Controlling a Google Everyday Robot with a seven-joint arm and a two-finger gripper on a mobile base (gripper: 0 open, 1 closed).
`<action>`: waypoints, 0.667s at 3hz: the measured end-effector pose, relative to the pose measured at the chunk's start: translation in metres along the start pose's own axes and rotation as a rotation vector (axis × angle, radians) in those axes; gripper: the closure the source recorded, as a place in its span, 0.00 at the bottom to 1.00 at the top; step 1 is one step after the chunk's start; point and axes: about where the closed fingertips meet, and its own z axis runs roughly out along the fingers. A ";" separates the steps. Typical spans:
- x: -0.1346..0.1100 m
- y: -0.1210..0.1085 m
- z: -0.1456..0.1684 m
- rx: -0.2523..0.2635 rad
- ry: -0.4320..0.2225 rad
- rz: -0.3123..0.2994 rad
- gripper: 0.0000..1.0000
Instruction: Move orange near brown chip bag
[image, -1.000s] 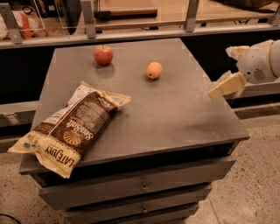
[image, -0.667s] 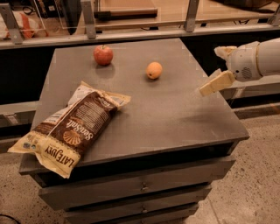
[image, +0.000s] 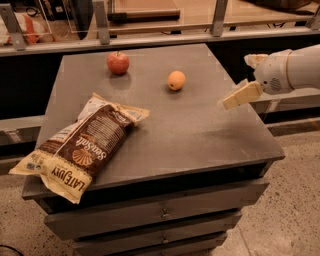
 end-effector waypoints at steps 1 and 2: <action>-0.001 -0.007 0.021 0.073 0.001 0.068 0.00; -0.003 -0.015 0.046 0.086 -0.028 0.128 0.00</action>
Offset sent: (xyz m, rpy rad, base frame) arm 0.0659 0.0292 -0.0315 0.1555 0.0290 -0.1819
